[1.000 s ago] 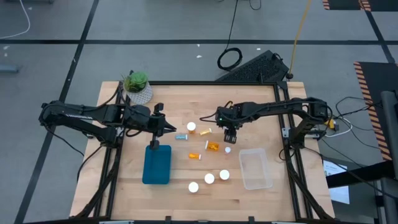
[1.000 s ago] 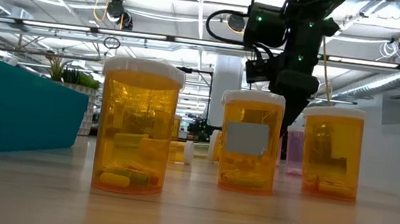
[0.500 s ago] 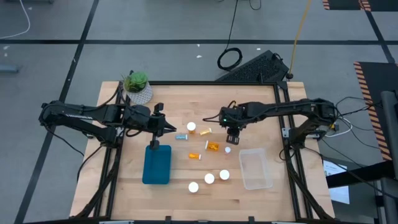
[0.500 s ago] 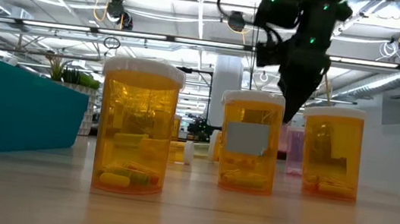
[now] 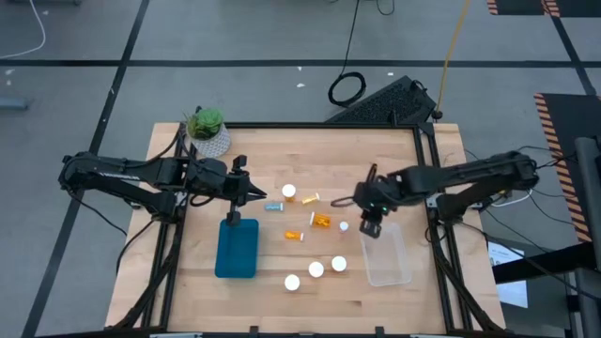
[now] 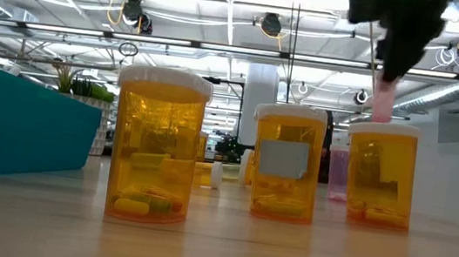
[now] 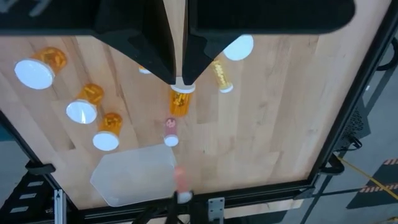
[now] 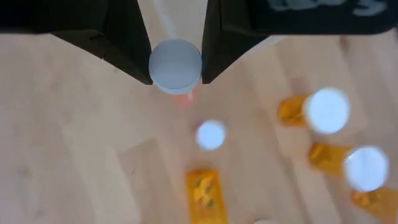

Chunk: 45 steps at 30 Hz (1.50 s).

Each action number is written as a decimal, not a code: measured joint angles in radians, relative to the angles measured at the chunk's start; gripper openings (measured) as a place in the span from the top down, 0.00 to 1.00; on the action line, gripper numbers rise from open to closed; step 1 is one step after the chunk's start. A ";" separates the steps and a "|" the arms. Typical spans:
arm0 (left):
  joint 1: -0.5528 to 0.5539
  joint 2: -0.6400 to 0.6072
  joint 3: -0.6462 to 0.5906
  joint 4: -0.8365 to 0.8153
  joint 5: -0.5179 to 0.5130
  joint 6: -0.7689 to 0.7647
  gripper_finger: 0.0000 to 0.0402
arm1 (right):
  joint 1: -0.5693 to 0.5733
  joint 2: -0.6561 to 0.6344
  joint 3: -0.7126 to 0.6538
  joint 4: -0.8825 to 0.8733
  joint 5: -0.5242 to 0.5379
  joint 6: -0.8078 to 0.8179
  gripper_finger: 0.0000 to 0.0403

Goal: Pick and place medicine bottles into bin by pill shape (circle, oval)
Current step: Put the pink bottled tablet into the transparent bin

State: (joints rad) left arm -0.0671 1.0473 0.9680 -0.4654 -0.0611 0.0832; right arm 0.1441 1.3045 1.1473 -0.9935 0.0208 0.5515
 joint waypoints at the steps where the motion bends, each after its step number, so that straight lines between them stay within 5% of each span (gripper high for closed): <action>1: 0.000 0.000 0.000 0.000 0.000 -0.007 0.92 | 0.024 -0.012 0.000 -0.014 0.000 0.039 0.71; 20: -0.001 0.000 0.000 0.007 -0.001 -0.037 0.92 | 0.371 -0.046 -0.061 -0.176 0.114 0.495 0.71; 37: -0.001 0.000 0.000 0.056 -0.001 -0.027 0.92 | 0.336 -0.047 -0.339 0.014 0.113 0.563 0.70; 45: -0.001 0.000 0.000 0.057 -0.001 -0.009 0.92 | 0.333 -0.047 -0.365 0.069 0.111 0.562 0.70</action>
State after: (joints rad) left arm -0.0681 1.0470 0.9676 -0.4083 -0.0620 0.0744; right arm 0.4774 1.2579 0.7826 -0.9246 0.1314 1.1135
